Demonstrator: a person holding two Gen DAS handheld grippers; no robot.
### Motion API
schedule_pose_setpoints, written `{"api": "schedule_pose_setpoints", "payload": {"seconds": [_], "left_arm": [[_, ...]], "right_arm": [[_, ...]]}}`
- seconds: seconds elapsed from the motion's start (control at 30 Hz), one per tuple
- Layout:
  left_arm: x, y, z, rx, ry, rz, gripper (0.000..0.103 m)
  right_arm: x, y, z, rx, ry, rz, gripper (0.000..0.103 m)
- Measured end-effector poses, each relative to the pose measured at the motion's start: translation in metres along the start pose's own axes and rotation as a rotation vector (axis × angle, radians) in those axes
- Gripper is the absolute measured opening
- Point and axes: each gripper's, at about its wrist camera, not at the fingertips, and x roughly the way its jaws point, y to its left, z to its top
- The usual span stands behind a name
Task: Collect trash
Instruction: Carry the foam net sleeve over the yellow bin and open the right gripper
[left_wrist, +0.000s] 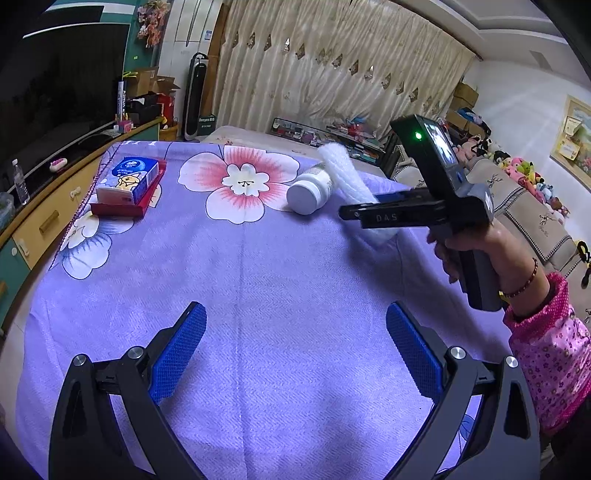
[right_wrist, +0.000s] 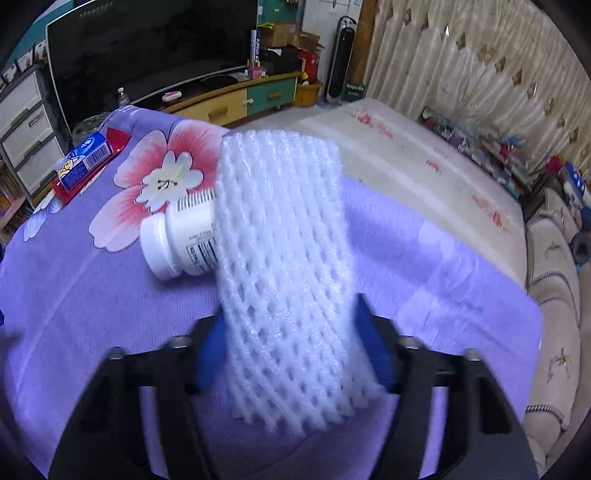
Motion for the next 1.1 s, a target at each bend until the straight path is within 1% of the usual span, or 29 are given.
{"api": "schedule_pose_setpoints", "payload": {"seconds": [0.07,0.13,0.27,0.4,0.5,0.57,0.6,0.7,0.8,0.83,0.97,1.03,1.1], "left_arm": [[0.0,0.001,0.0,-0.001,-0.002,0.002,0.096],[0.001,0.0,0.0,0.001,-0.001,0.005,0.096],[0.002,-0.001,0.0,0.006,-0.001,0.013,0.096],[0.0,-0.003,-0.001,0.015,-0.006,0.021,0.096],[-0.001,-0.004,-0.001,0.023,-0.01,0.026,0.096],[0.0,-0.005,-0.002,0.03,-0.01,0.029,0.096],[0.0,-0.006,-0.002,0.032,-0.01,0.031,0.096],[0.0,-0.007,-0.002,0.04,-0.01,0.035,0.096],[0.0,-0.008,-0.002,0.047,-0.013,0.037,0.096],[0.0,-0.008,-0.002,0.05,-0.013,0.038,0.096],[0.002,-0.01,-0.003,0.064,-0.011,0.044,0.096],[0.003,-0.011,-0.003,0.069,-0.008,0.046,0.096],[0.005,-0.013,-0.004,0.077,-0.003,0.049,0.096]], "right_arm": [[-0.003,-0.003,-0.007,0.022,0.002,0.003,0.034],[-0.009,-0.008,-0.014,0.058,0.004,0.024,0.029],[-0.034,-0.012,-0.037,0.122,-0.01,0.066,0.027],[-0.068,-0.019,-0.067,0.181,-0.043,0.119,0.027],[-0.098,-0.024,-0.097,0.222,-0.068,0.13,0.027],[-0.121,-0.031,-0.124,0.253,-0.089,0.13,0.028],[-0.128,-0.038,-0.131,0.264,-0.094,0.122,0.028],[-0.161,-0.057,-0.174,0.325,-0.116,0.077,0.028],[-0.182,-0.08,-0.21,0.391,-0.126,0.005,0.029],[-0.189,-0.092,-0.226,0.427,-0.123,-0.025,0.029],[-0.2,-0.136,-0.286,0.575,-0.082,-0.139,0.029],[-0.198,-0.158,-0.317,0.655,-0.055,-0.184,0.029],[-0.193,-0.173,-0.34,0.708,-0.026,-0.224,0.029]]}}
